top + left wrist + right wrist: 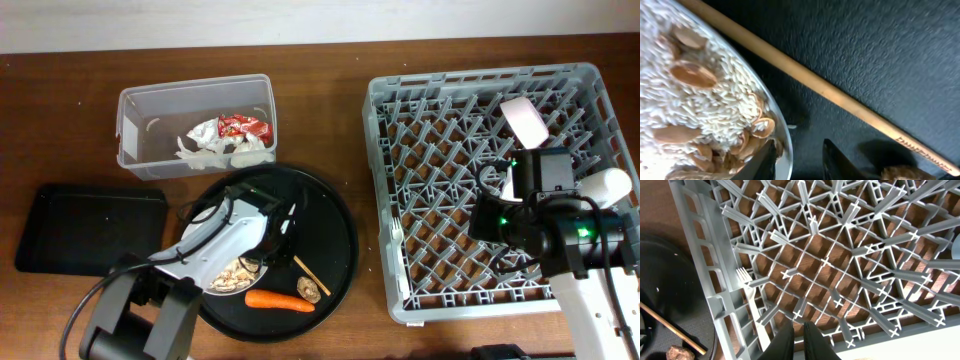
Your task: Sort waste into correct bins and load items into the dishwasher rack
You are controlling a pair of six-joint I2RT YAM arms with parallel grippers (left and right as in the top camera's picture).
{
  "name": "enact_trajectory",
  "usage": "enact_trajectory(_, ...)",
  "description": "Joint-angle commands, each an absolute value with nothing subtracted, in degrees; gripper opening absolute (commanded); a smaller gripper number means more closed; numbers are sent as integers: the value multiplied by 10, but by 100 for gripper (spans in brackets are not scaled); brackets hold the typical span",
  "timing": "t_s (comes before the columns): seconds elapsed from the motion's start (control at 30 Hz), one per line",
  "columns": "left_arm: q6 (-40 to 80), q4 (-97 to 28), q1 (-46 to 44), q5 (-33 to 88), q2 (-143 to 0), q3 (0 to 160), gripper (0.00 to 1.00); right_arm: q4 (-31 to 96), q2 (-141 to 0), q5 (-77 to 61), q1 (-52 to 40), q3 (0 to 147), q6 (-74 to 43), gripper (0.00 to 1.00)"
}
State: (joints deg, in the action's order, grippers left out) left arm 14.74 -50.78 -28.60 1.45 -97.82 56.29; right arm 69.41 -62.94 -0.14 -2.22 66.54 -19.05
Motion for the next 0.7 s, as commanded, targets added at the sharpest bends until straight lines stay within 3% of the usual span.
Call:
enact_trajectory(0.0, 147, -497, -287, 48, -971, 542, 31, 695, -628, -7, -18, 674, -187, 13)
enact_trajectory(0.4, 147, -506, -287, 66, -970, 587, 30, 697, -628, -7, -18, 674, -187, 12)
enact_trajectory(0.67, 147, -488, -287, 77, -971, 535, 32, 697, -628, -7, -18, 674, -187, 12)
